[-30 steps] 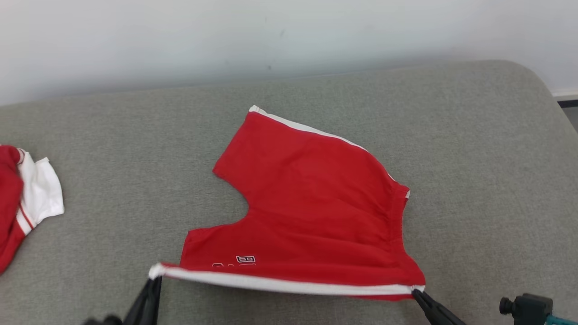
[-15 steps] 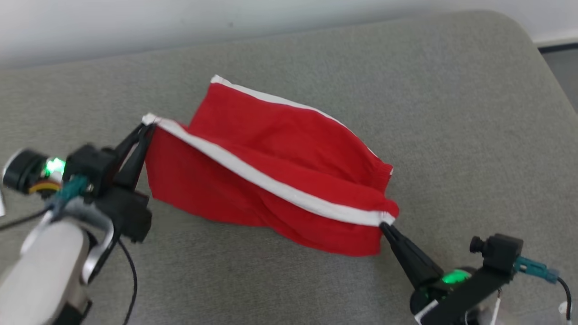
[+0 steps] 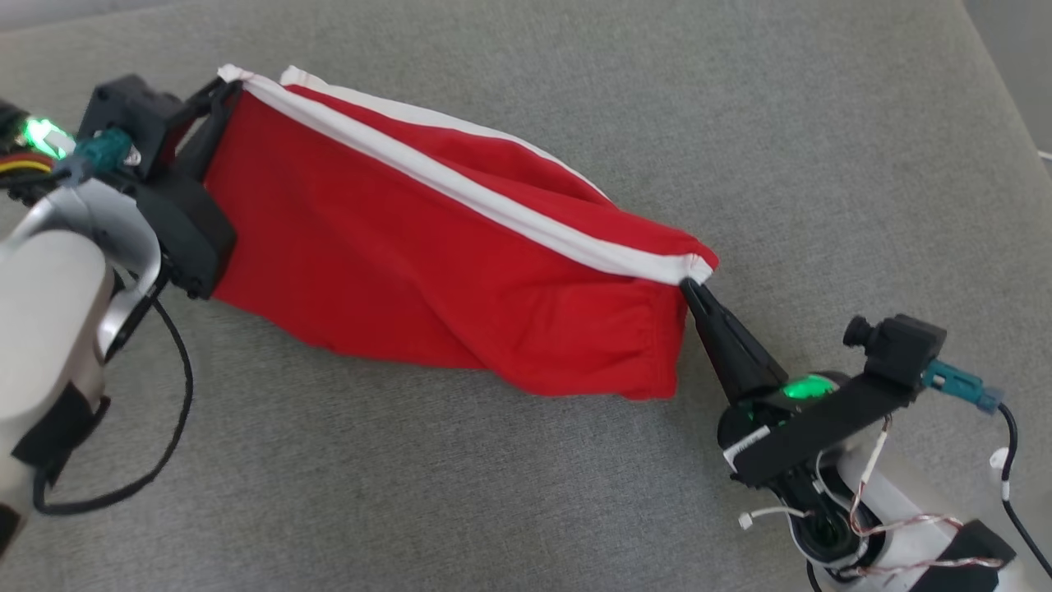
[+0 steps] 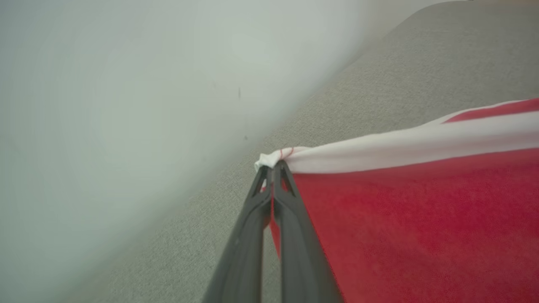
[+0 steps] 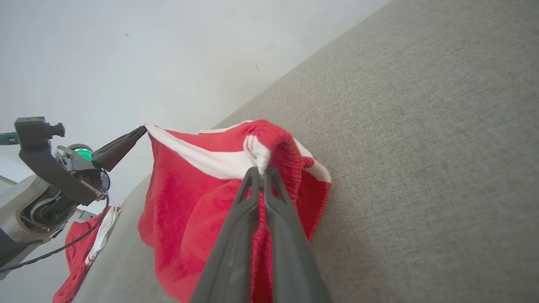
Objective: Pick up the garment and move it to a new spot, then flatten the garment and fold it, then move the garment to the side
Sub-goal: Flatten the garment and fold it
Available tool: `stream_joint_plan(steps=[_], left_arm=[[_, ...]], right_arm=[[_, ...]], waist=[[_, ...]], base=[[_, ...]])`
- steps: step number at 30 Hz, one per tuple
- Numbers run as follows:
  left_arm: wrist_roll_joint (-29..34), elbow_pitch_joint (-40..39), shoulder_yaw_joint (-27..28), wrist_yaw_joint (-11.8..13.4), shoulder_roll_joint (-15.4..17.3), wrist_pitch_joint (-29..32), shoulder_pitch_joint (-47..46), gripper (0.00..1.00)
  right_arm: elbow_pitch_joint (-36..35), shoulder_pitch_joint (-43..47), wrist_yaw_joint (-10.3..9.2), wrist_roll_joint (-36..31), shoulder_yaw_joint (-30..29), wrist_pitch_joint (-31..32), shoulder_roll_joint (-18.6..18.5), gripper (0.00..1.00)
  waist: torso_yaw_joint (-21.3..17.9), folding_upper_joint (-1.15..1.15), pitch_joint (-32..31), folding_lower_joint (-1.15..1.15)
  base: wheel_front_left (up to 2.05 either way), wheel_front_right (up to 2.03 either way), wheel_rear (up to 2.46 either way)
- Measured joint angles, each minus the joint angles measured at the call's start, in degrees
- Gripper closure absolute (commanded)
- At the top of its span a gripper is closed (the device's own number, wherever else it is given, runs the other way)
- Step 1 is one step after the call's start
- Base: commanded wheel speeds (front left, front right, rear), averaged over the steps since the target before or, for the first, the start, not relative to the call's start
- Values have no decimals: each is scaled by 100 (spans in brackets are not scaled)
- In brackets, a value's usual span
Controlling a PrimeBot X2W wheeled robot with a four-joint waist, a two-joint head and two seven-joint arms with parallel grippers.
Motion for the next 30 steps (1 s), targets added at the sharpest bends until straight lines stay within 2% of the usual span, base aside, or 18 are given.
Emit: stream_joint_plan(steps=[9,21,22,23,24,25,30], left_arm=[[-420,1074,-757,-1,-33,-166,-804,100],[-953,1724,-1462,-1,-263,-642,-1227,100],[-1001,1747,-1503,-1,-277,-733,-1228,100],[-1025,1789,-1530,-1,-304,-827,-1230,78],[-1048,1835,-1575,-1,-334,-886,-1239,11],[-1071,1878,-1612,-1,-356,-938,-1240,0],[-1315,1991,-1650,-1,-448,-1143,-1192,0]], right_arm=[[330,-509,0,-80,83,-8,293,100],[498,-602,0,-294,-116,-21,444,100],[513,-603,0,-315,-127,-21,456,91],[526,-603,0,-331,-152,-21,470,35],[534,-602,0,-341,-164,-21,481,0],[534,-598,0,-398,-191,-21,482,0],[417,-458,0,-636,-575,-22,485,0]], waist=[[-237,0,311,-1],[-324,0,514,-1],[-319,0,505,-1],[-315,0,487,-1],[-309,0,464,-1],[-302,0,436,-2],[-264,-1,277,-2]], base=[[0,0,0],[0,0,0],[0,0,0],[0,0,0],[0,0,0],[0,0,0],[0,0,0]])
